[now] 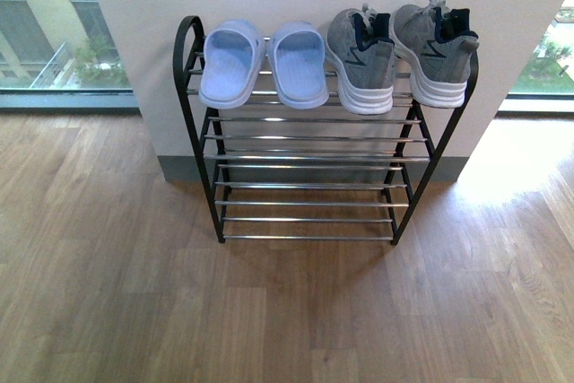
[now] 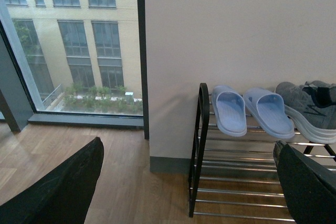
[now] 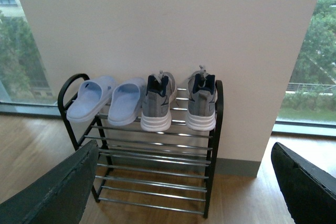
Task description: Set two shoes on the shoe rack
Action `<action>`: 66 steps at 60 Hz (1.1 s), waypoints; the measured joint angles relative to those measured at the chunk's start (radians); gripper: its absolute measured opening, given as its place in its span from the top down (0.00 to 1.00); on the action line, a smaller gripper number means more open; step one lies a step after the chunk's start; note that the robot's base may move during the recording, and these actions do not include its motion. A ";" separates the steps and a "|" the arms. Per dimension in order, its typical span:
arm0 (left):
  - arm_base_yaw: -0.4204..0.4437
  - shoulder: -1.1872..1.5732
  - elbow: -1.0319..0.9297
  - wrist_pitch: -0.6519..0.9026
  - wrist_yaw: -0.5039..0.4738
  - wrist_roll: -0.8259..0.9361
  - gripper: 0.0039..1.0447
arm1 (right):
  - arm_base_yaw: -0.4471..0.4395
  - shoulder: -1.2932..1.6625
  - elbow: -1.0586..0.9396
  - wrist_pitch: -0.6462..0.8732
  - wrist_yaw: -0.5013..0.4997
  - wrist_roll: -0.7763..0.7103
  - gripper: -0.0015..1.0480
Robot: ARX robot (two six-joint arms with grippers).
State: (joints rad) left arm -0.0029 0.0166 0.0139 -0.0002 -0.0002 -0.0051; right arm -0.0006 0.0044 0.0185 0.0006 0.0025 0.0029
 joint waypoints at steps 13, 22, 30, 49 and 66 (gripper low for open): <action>0.000 0.000 0.000 0.000 0.000 0.000 0.09 | 0.000 0.000 0.000 0.000 -0.001 0.000 0.09; 0.000 0.000 0.000 0.000 0.000 0.000 0.09 | 0.000 0.000 0.000 0.000 0.000 0.000 0.09; 0.000 0.000 0.000 0.000 0.000 0.000 0.09 | 0.000 0.000 0.000 0.000 0.000 0.000 0.09; 0.000 0.000 0.000 0.000 0.000 0.000 0.09 | 0.000 0.000 0.000 0.000 -0.002 0.000 0.09; 0.000 0.000 0.000 0.000 0.000 0.000 0.09 | 0.000 0.000 0.000 0.000 -0.002 0.000 0.09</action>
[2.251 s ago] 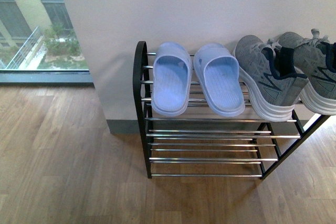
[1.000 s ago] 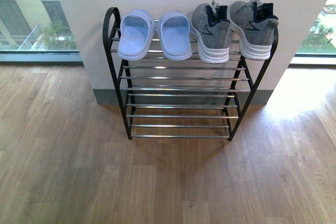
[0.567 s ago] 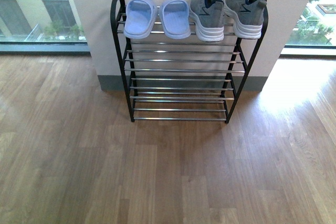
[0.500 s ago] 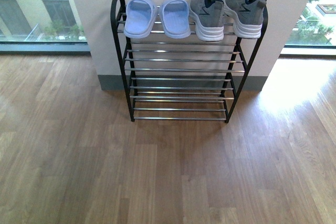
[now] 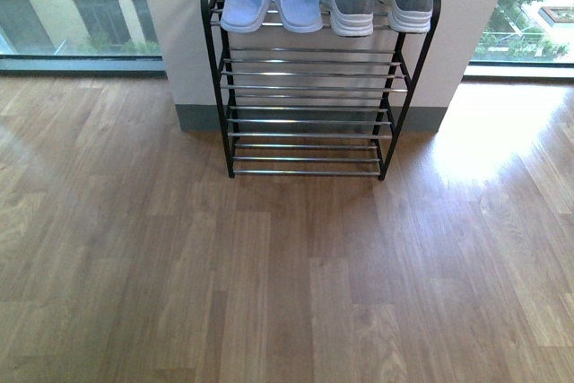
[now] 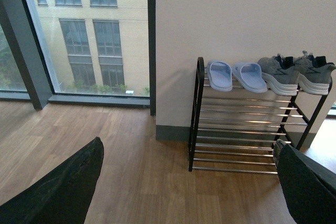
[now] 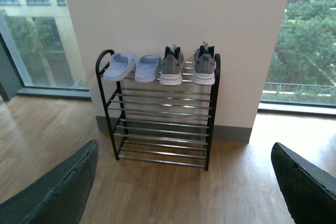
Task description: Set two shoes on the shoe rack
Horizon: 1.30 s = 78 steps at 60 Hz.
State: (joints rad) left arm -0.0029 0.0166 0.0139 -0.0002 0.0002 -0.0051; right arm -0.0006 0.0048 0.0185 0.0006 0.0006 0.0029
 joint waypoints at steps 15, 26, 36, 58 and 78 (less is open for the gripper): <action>0.000 0.000 0.000 0.000 0.000 0.000 0.09 | 0.000 0.000 0.000 0.000 0.000 0.000 0.09; 0.000 0.000 0.000 0.000 0.000 0.000 0.09 | 0.000 0.000 0.000 0.000 0.000 0.000 0.09; 0.000 0.000 0.000 0.000 0.000 0.000 0.09 | 0.000 0.000 0.000 0.000 0.000 0.000 0.09; 0.000 0.000 0.000 0.000 0.000 0.000 0.09 | 0.000 0.000 0.000 0.000 0.000 0.000 0.09; 0.000 0.000 0.000 0.000 0.000 0.000 0.09 | 0.000 -0.001 0.000 0.000 0.000 0.000 0.09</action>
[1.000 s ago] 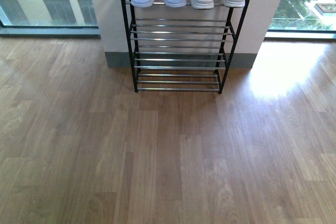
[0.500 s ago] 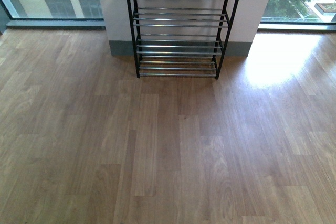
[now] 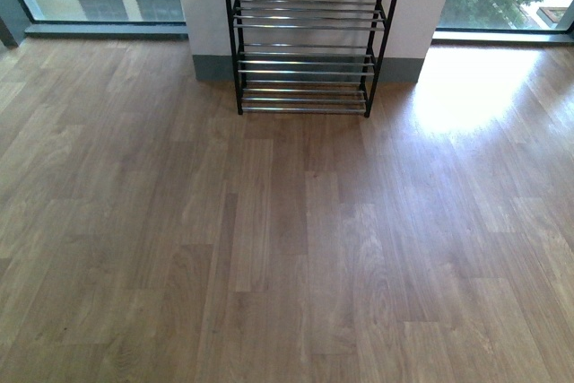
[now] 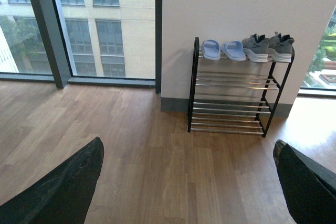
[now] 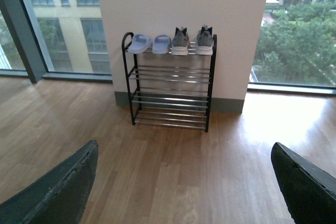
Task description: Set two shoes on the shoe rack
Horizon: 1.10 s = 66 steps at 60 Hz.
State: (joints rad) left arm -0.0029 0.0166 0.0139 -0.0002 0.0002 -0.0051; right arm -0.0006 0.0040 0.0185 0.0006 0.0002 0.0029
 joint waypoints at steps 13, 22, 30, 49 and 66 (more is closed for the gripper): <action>0.000 0.000 0.000 0.000 0.000 0.000 0.09 | 0.000 0.000 0.000 0.000 0.000 0.000 0.09; 0.000 0.000 0.000 0.000 0.000 0.000 0.09 | 0.000 0.001 0.000 0.000 0.000 0.000 0.09; 0.000 0.000 0.000 0.000 0.000 0.000 0.09 | 0.000 0.001 0.000 0.000 0.000 0.000 0.09; 0.000 0.000 0.000 0.000 0.000 0.000 0.09 | 0.000 0.001 0.000 -0.001 0.000 0.000 0.09; 0.000 0.000 0.000 0.000 0.000 0.001 0.09 | 0.000 0.001 0.000 -0.001 0.000 0.000 0.09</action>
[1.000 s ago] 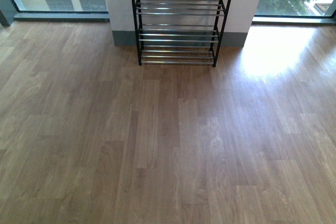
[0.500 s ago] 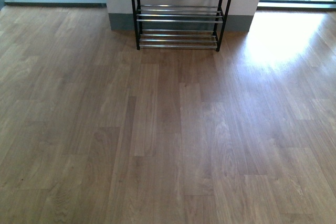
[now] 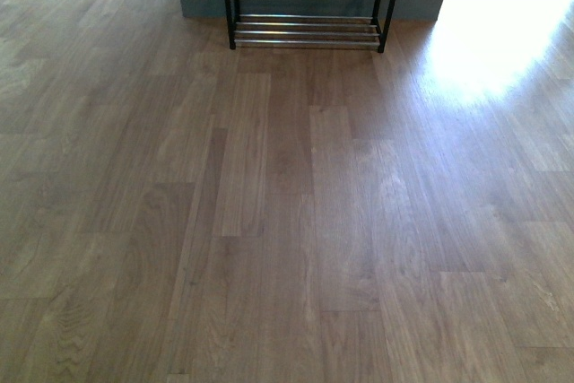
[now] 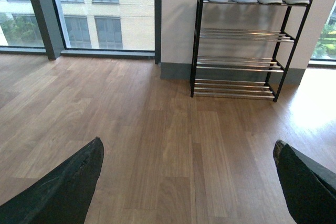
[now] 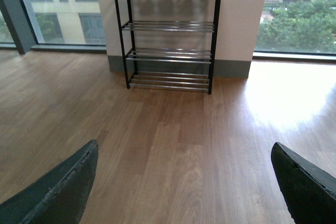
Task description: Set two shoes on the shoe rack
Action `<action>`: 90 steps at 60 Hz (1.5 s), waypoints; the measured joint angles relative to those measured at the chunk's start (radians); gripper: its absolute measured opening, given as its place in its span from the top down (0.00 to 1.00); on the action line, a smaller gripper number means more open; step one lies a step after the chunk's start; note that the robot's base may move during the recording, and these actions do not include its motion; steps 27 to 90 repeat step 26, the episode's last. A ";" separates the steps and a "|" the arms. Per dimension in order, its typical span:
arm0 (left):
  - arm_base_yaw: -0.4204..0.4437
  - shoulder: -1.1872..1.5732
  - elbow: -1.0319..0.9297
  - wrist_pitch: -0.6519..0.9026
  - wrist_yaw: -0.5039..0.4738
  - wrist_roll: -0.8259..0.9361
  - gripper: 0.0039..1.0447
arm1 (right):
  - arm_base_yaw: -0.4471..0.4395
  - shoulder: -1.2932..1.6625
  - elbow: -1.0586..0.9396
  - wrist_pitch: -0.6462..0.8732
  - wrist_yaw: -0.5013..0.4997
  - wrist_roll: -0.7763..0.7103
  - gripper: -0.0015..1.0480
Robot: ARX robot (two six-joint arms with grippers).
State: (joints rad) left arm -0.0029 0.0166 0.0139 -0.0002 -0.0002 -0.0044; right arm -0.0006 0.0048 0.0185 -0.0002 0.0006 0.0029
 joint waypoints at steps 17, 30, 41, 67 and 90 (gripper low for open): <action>0.000 0.000 0.000 0.000 0.000 0.000 0.09 | 0.000 0.000 0.000 0.000 0.000 0.000 0.09; 0.000 0.000 0.000 0.000 0.000 0.000 0.09 | 0.000 0.000 0.000 0.000 0.000 0.000 0.09; 0.000 0.000 0.000 0.000 0.000 0.000 0.09 | 0.000 0.000 0.000 0.000 0.000 0.000 0.09; 0.000 0.000 0.000 0.000 0.000 0.000 0.09 | 0.000 0.000 0.000 0.000 0.000 0.000 0.09; 0.000 0.000 0.000 0.000 0.000 0.000 0.09 | 0.000 0.000 0.000 0.000 0.000 0.000 0.09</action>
